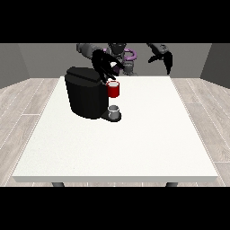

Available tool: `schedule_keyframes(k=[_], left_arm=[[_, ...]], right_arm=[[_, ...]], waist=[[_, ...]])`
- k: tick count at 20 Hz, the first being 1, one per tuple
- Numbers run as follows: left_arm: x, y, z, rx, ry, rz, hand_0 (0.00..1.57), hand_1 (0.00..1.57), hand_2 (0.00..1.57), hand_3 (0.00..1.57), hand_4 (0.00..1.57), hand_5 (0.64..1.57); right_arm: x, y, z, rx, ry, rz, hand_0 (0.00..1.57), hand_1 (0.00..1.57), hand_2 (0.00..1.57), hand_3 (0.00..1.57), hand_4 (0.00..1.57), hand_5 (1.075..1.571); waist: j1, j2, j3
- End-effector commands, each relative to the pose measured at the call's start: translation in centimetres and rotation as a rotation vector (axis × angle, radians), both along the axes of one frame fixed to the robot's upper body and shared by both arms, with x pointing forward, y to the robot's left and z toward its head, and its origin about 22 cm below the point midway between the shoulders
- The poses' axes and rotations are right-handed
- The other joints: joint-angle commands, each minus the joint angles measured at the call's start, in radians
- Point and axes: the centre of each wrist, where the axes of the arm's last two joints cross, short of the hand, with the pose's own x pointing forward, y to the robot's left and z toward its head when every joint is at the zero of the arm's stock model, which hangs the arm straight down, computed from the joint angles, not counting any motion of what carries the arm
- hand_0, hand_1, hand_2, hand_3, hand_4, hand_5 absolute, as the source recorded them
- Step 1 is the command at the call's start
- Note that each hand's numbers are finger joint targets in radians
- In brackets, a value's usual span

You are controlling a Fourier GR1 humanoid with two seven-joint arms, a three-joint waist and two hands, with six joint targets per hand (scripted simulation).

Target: Insert the coffee pod into the coffee machine and close the lid

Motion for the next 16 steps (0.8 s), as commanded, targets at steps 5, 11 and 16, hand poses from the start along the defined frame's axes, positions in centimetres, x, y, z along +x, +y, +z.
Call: schedule_keyframes(k=[5, 11, 16], left_arm=[[1.2, -2.0, 1.9, -0.006, -0.046, -0.091, 0.0, 0.0, 0.0, 0.0, 0.44, 1.571], [1.6, -2.6, 2.8, 0.011, -0.073, -0.134, 0.0, 0.0, 0.0, 0.0, 0.42, 1.571], [2.2, -4.4, 3.9, -0.013, -0.122, -0.17, 0.0, 0.0, 0.0, 0.0, 0.0, 1.571]], right_arm=[[-0.4, 5.8, 5.7, -0.001, -0.243, 0.192, 0.0, 0.0, 0.0, 0.0, 0.0, 1.571], [-0.8, 3.8, 7.4, 0.0, -0.226, 0.141, 0.0, 0.0, 0.0, 0.0, 0.0, 1.571], [-1.2, 5.4, 10.0, 0.056, -0.338, 0.17, 0.0, 0.0, 0.0, 0.0, 0.0, 1.571]], waist=[[0.162, 0.053, -0.031], [0.232, 0.074, -0.0301], [0.246, 0.165, -0.0317]])
